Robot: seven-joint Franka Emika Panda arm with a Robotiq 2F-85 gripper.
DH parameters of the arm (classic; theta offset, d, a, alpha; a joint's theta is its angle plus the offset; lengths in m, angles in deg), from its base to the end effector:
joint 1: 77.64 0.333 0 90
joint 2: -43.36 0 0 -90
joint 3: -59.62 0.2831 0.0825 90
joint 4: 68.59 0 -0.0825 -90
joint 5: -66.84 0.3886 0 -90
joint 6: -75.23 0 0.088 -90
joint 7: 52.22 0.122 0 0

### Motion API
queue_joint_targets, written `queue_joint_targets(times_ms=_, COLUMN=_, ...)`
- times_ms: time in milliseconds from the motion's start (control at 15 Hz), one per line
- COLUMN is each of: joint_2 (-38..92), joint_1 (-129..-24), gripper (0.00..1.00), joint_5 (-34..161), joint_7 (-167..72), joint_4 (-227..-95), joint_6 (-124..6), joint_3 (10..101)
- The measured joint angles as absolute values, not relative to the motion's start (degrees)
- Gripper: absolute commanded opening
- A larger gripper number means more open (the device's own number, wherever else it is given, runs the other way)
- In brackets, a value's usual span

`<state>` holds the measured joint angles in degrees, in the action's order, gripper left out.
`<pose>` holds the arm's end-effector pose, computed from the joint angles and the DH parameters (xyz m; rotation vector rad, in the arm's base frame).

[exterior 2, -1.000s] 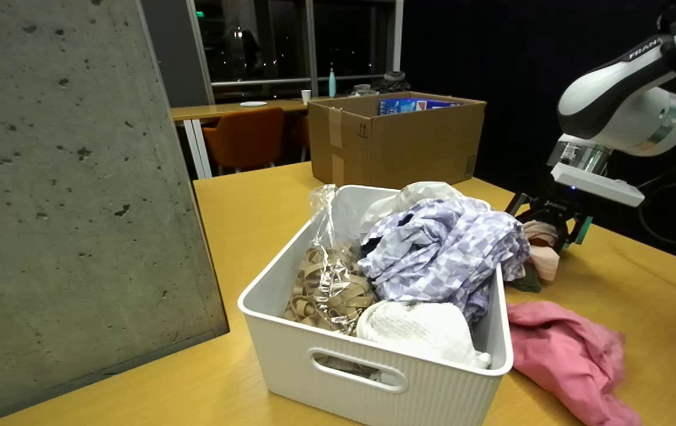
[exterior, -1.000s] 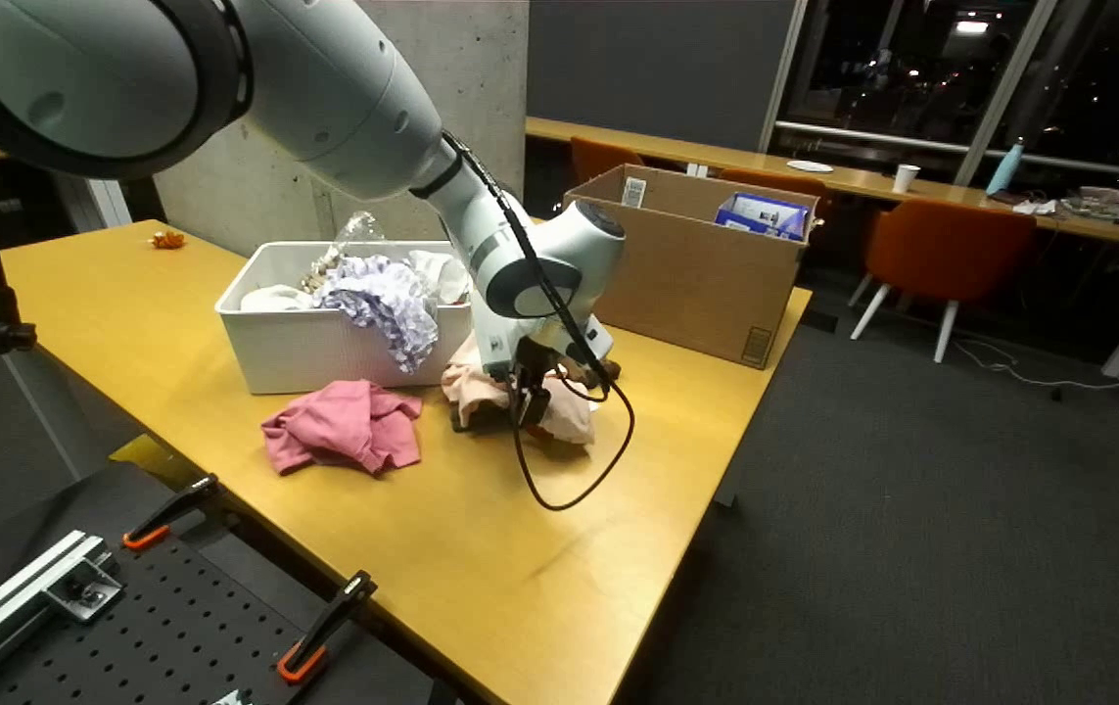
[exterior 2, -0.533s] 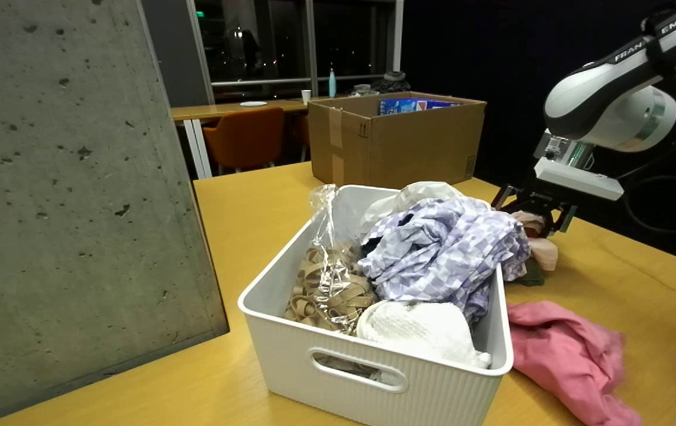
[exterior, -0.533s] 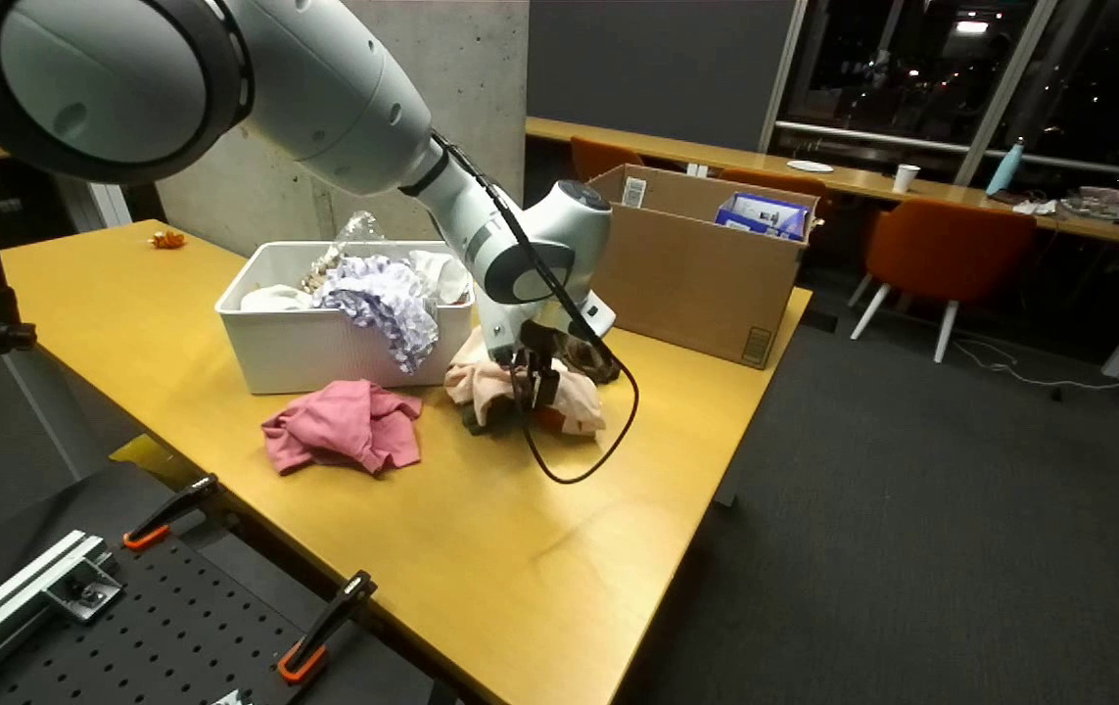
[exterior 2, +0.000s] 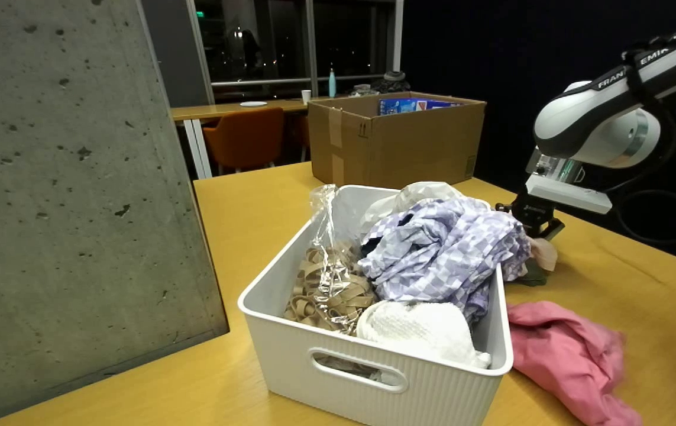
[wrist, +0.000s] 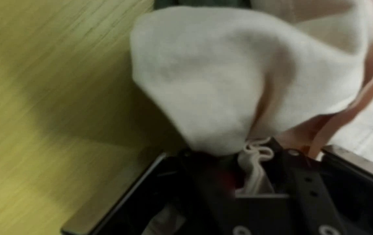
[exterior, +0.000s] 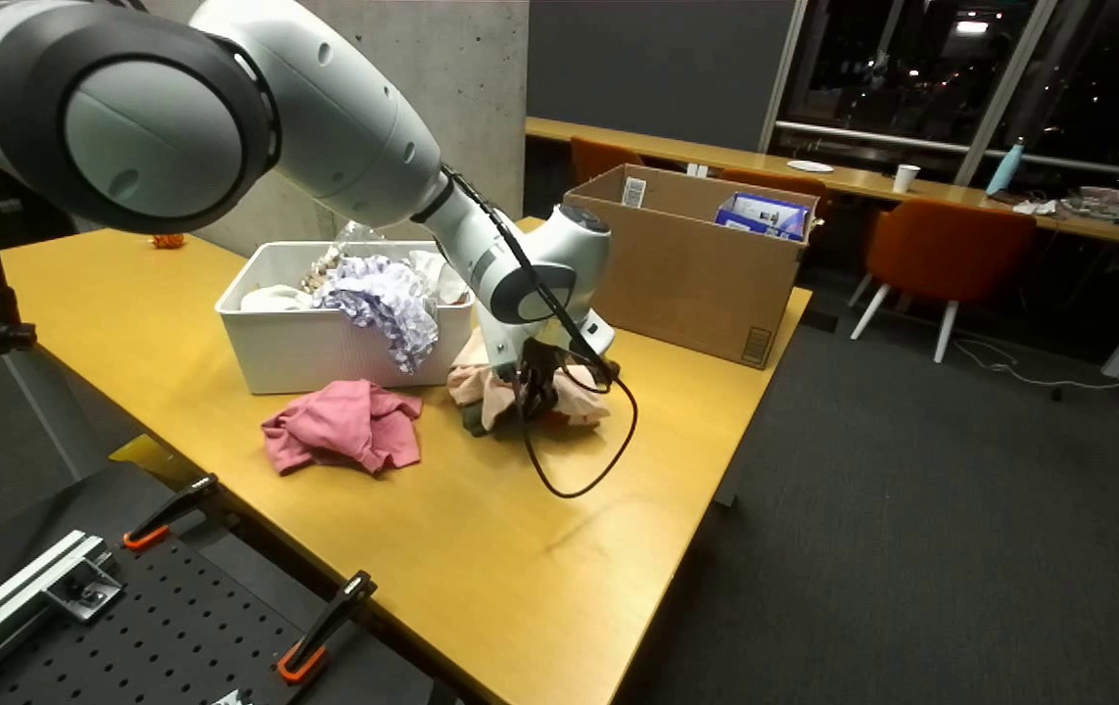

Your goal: Remove the laundry from the basket and lay it on the table, put back the pitch coloured laundry

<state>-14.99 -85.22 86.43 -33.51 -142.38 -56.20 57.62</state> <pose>0.7081 -0.1035 0.0901 -2.7381 1.0087 0.0415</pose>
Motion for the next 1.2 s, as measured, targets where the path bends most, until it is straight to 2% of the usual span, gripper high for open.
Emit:
queue_joint_targets(times_ms=67, joint_2=-15.0, joint_1=-85.2, gripper=0.06, joint_5=86.4, joint_7=-33.5, joint_4=-142.1, joint_6=-56.2, joint_3=57.6)
queue_joint_targets(times_ms=200, joint_2=-14.8, joint_1=-85.0, gripper=0.0, joint_5=86.4, joint_7=-33.4, joint_4=-142.1, joint_6=-56.3, joint_3=57.6)
queue_joint_targets(times_ms=267, joint_2=-14.5, joint_1=-84.9, gripper=0.03, joint_5=86.4, joint_7=-33.1, joint_4=-142.4, joint_6=-56.5, joint_3=57.6)
queue_joint_targets(times_ms=667, joint_2=-5.8, joint_1=-82.1, gripper=0.03, joint_5=86.3, joint_7=-28.6, joint_4=-154.9, joint_6=-61.8, joint_3=56.0)
queue_joint_targets(times_ms=1200, joint_2=13.9, joint_1=-74.5, gripper=0.03, joint_5=76.1, joint_7=-11.0, joint_4=-177.1, joint_6=-67.6, joint_3=43.5)
